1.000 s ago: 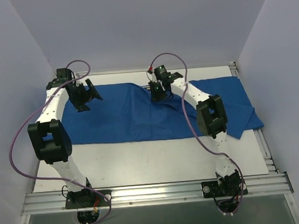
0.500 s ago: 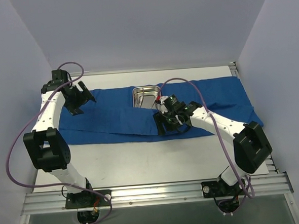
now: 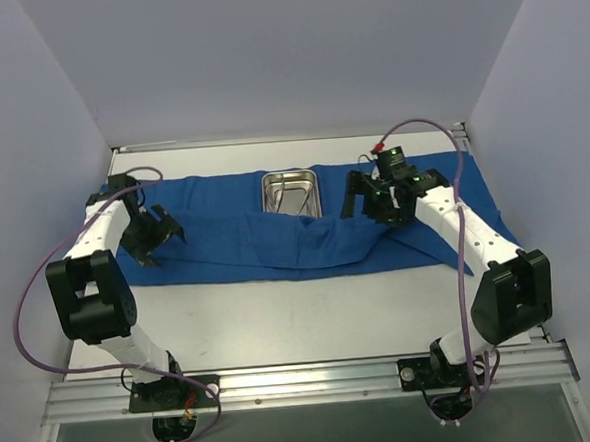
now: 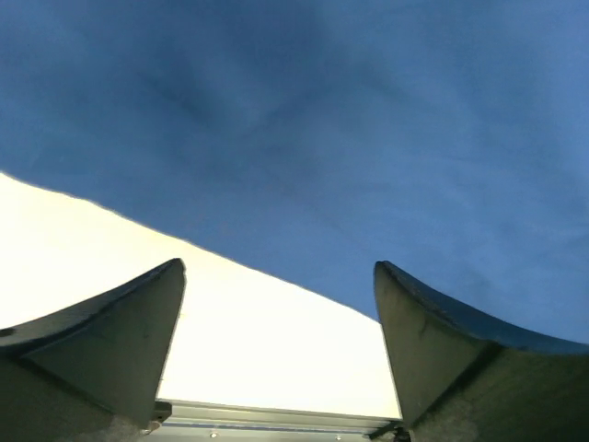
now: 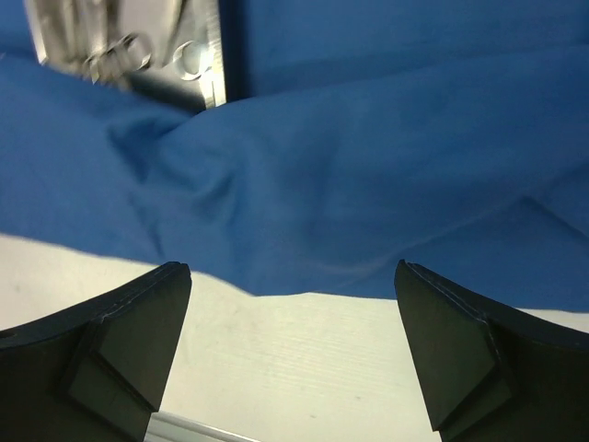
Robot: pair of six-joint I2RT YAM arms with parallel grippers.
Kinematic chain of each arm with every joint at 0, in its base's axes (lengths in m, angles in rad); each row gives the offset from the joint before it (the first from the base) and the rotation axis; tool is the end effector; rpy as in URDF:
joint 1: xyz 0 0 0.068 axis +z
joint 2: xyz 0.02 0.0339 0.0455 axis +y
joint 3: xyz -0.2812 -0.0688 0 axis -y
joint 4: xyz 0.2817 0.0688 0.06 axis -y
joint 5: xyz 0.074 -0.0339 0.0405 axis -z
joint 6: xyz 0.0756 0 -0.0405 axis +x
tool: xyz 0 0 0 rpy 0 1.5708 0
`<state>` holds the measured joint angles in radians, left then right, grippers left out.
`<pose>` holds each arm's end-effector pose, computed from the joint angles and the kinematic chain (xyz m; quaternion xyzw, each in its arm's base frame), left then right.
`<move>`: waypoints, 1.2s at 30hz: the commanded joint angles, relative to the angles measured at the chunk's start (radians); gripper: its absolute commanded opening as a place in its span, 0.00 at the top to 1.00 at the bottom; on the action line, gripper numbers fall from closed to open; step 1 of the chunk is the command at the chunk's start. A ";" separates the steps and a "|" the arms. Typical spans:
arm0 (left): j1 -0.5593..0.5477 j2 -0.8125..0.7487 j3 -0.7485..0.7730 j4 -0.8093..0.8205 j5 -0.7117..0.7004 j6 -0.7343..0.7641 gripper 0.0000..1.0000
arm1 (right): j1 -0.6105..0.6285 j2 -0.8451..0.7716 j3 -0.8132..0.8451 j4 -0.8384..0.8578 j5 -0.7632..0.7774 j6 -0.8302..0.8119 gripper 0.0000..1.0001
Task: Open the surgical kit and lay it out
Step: Open the surgical kit at the center of the board.
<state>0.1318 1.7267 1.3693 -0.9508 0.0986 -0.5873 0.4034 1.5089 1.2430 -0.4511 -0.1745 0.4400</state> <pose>0.3849 0.0435 0.2048 -0.3424 0.9291 -0.0771 0.1164 0.3646 0.1699 0.2805 -0.0195 0.9073 0.2412 0.3439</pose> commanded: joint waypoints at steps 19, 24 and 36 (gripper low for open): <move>0.175 0.152 -0.042 0.230 0.093 -0.002 0.43 | -0.259 -0.044 -0.042 -0.070 -0.164 -0.018 0.00; 0.180 0.175 -0.032 0.233 0.092 0.004 0.44 | -0.281 -0.021 -0.027 -0.070 -0.169 -0.023 0.00; 0.187 0.247 0.010 0.222 0.095 0.020 0.74 | -0.285 0.017 -0.037 -0.067 -0.181 -0.021 0.01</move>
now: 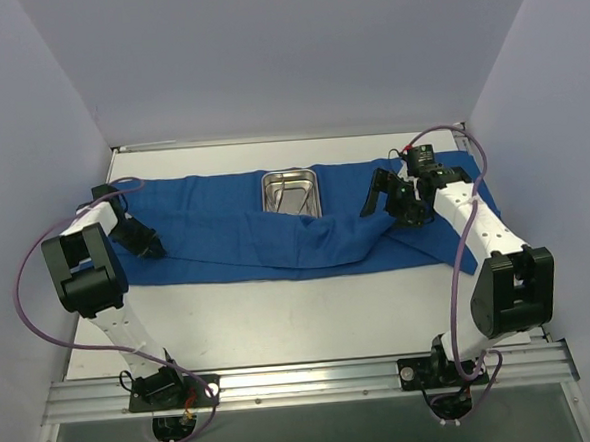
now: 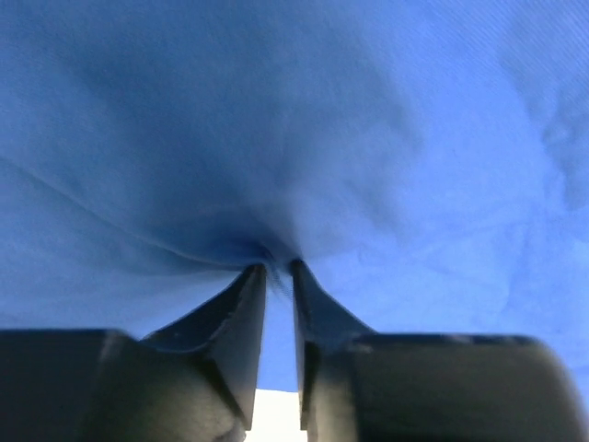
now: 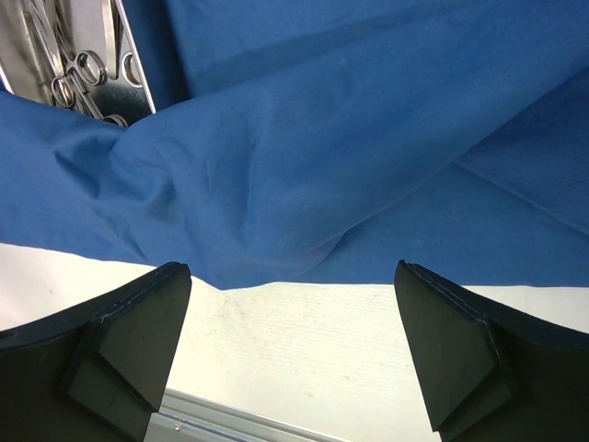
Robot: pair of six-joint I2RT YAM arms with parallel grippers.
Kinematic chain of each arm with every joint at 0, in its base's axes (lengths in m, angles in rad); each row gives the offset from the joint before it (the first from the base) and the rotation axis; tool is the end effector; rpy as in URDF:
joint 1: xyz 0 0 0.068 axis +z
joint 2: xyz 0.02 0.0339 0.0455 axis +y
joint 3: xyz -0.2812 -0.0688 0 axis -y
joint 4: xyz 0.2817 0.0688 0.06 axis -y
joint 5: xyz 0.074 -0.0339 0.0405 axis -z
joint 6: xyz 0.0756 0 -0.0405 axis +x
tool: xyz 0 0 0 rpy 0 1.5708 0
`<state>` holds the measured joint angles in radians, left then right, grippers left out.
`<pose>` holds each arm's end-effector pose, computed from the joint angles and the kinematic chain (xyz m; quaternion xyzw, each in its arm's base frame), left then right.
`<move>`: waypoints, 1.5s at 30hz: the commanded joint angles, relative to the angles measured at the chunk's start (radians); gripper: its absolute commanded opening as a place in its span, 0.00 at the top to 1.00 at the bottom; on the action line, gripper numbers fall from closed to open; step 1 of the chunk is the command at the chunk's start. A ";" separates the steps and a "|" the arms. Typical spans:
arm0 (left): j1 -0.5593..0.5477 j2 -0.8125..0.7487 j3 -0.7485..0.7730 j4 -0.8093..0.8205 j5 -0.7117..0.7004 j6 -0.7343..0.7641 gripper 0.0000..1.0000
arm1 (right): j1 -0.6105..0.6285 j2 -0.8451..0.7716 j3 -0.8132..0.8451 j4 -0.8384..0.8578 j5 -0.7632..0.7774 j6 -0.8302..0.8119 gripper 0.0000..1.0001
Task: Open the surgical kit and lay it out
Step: Open the surgical kit at the center of the board.
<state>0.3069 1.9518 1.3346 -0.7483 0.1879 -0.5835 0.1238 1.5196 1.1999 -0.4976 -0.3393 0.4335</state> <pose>0.4039 0.1132 0.1153 -0.4178 0.8980 -0.1065 0.0882 0.3852 0.0733 0.2568 0.0800 0.9151 0.2507 0.3054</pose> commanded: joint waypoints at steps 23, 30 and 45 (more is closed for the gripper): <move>-0.026 -0.079 0.094 -0.052 -0.008 0.165 0.98 | -0.329 0.099 -0.171 -0.027 0.111 0.335 0.21; -0.026 -0.085 0.120 -0.072 0.004 0.178 0.98 | -0.332 0.102 -0.232 0.045 0.157 0.433 0.32; -0.026 -0.088 0.117 -0.079 0.033 0.175 0.98 | -0.348 0.175 -0.223 0.087 0.237 0.490 0.48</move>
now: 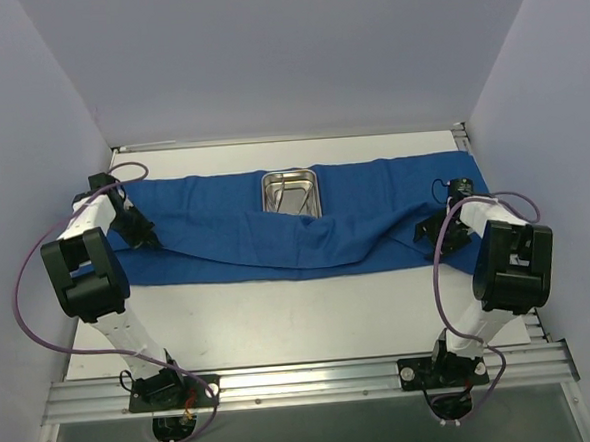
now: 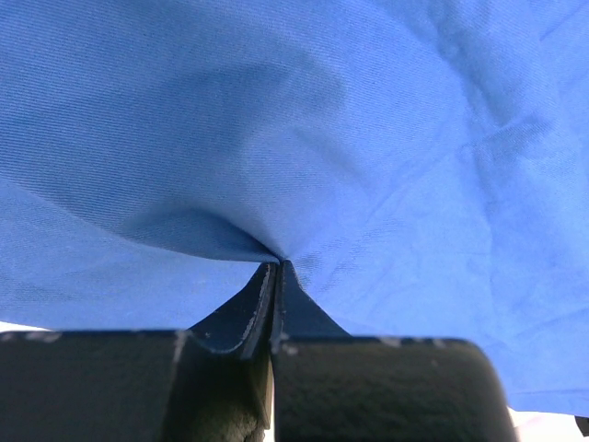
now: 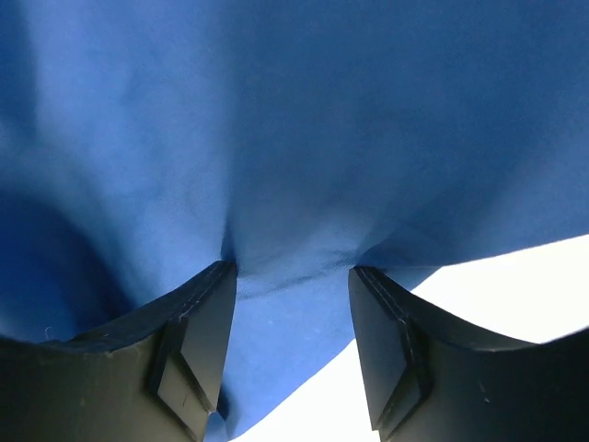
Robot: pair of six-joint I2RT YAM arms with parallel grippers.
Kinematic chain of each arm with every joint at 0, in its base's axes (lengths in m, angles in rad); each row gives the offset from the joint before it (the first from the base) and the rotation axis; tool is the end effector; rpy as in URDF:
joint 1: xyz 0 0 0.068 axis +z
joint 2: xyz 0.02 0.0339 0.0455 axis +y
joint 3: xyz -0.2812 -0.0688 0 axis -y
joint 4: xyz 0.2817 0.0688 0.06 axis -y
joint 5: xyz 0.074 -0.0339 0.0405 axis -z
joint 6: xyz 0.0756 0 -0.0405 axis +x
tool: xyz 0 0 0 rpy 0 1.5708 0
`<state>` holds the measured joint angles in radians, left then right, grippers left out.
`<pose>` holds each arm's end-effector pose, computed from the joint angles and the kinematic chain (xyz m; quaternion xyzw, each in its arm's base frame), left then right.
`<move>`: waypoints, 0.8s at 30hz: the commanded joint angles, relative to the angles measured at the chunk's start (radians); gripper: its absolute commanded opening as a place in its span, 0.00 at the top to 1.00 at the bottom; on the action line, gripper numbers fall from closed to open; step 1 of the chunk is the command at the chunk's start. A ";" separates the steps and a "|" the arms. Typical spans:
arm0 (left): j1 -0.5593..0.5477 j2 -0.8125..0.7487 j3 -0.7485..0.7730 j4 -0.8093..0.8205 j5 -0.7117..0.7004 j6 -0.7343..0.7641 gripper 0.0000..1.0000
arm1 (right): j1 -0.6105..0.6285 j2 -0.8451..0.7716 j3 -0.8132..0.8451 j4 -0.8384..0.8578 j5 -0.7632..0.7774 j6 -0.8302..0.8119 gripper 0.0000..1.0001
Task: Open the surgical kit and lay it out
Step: Open the surgical kit at the center of the board.
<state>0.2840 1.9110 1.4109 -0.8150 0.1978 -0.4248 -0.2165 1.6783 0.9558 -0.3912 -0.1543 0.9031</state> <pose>0.4143 0.1055 0.1528 -0.3307 0.9300 -0.1066 0.1197 0.3607 -0.0674 0.1184 0.5009 0.8321 0.1467 0.1874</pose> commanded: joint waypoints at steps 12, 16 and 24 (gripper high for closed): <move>-0.003 -0.073 0.046 -0.030 0.005 0.026 0.98 | -0.011 0.070 0.096 -0.066 0.078 -0.098 0.88; -0.003 -0.084 0.053 -0.035 0.002 0.023 0.98 | -0.012 0.078 0.147 -0.096 0.087 -0.167 1.00; -0.002 -0.199 0.039 -0.062 -0.008 0.034 0.98 | -0.006 -0.009 0.297 -0.271 0.141 -0.322 1.00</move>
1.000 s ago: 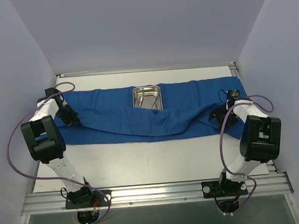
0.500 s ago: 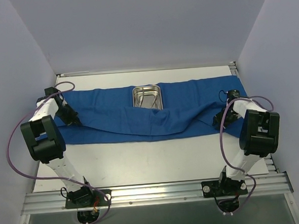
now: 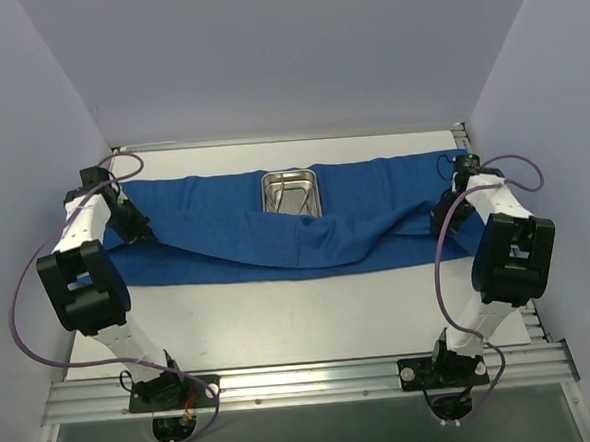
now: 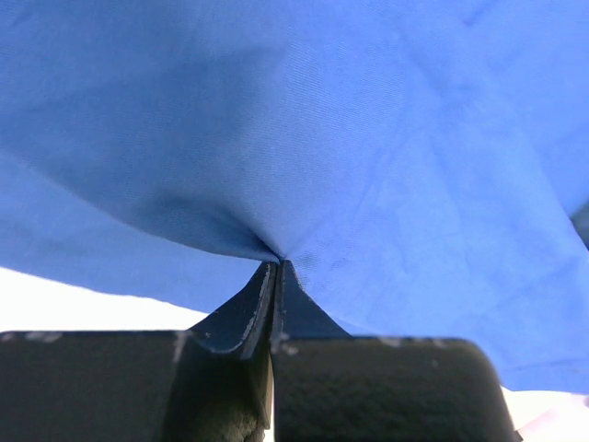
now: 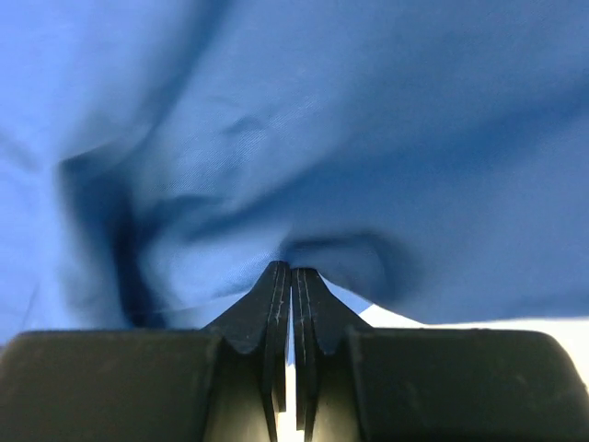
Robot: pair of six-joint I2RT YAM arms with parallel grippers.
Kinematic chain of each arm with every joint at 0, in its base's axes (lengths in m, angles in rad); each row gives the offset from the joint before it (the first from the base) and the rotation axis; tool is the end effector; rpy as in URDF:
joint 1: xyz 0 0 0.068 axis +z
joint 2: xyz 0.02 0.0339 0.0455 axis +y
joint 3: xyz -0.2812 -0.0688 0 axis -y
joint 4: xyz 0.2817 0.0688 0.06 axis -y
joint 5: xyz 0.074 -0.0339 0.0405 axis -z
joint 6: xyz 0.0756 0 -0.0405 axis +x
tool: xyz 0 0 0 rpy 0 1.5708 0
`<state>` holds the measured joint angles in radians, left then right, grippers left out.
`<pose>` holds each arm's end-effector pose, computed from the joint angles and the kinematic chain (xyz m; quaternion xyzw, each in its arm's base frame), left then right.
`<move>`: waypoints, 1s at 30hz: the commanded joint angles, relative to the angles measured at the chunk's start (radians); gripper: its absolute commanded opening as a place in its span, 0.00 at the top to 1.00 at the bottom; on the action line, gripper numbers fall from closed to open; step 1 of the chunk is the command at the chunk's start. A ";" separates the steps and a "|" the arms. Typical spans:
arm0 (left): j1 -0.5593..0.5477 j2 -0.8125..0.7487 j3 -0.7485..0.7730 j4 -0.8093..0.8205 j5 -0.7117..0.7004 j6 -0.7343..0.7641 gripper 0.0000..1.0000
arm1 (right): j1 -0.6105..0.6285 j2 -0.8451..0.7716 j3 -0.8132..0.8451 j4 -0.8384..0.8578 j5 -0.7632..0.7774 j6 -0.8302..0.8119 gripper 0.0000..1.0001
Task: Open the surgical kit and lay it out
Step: Open the surgical kit at the center of the board.
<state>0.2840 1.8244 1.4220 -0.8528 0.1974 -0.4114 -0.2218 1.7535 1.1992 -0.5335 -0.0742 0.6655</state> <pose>0.4066 0.1032 0.1898 -0.3203 0.9292 -0.1071 0.1499 0.4027 -0.0851 0.1605 0.4085 0.8802 0.0877 0.2252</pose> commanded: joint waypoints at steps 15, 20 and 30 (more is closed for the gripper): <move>-0.009 -0.615 -0.101 -0.104 -0.081 0.003 0.98 | -0.014 -0.440 0.117 -0.388 0.136 -0.152 1.00; -0.048 -0.784 -0.075 -0.179 -0.290 0.055 0.98 | -0.004 -0.575 0.148 -0.525 0.326 -0.167 1.00; -0.195 -0.996 -0.008 -0.235 -0.692 0.183 0.97 | -0.001 -0.796 0.053 -0.638 0.381 -0.162 1.00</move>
<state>0.1173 0.8845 1.3800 -1.0817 -0.2729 -0.2958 -0.2276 0.9771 1.2949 -1.0805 0.2729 0.5034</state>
